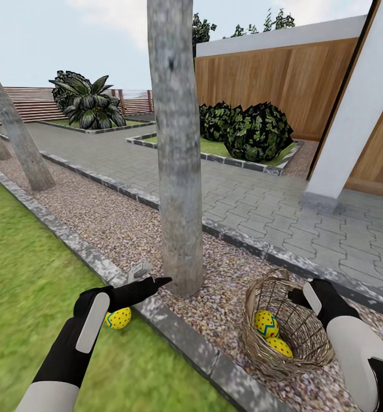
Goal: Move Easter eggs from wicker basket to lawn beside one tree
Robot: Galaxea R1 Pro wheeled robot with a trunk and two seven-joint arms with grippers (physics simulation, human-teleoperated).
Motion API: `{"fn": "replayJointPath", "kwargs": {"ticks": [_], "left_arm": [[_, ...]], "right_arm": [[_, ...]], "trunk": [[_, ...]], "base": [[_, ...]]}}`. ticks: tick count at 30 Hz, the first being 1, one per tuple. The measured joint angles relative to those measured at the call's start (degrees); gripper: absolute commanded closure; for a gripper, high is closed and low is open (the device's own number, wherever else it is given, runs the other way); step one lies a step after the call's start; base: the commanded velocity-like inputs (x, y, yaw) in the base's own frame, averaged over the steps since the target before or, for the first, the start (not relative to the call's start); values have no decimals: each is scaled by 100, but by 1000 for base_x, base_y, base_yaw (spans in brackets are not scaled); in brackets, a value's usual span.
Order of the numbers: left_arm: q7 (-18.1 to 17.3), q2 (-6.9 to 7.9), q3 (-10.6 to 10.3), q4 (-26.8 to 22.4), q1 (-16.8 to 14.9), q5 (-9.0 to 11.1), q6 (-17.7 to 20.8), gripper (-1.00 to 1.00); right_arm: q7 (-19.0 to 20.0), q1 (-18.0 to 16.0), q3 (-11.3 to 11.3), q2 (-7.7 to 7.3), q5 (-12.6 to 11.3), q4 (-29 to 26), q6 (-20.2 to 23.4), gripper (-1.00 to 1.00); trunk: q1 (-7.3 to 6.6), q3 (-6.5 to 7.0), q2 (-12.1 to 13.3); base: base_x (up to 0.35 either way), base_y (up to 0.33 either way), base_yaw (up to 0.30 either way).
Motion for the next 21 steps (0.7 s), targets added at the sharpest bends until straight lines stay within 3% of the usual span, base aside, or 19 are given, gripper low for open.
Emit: {"fn": "replayJointPath", "kwargs": {"ticks": [21], "left_arm": [[-4,9,11,2,0,1,4,-100]], "right_arm": [[0,0,-3,-4,-4,-9,7,-100]], "trunk": [[0,0,0]], "base": [[0,0,0]]}}
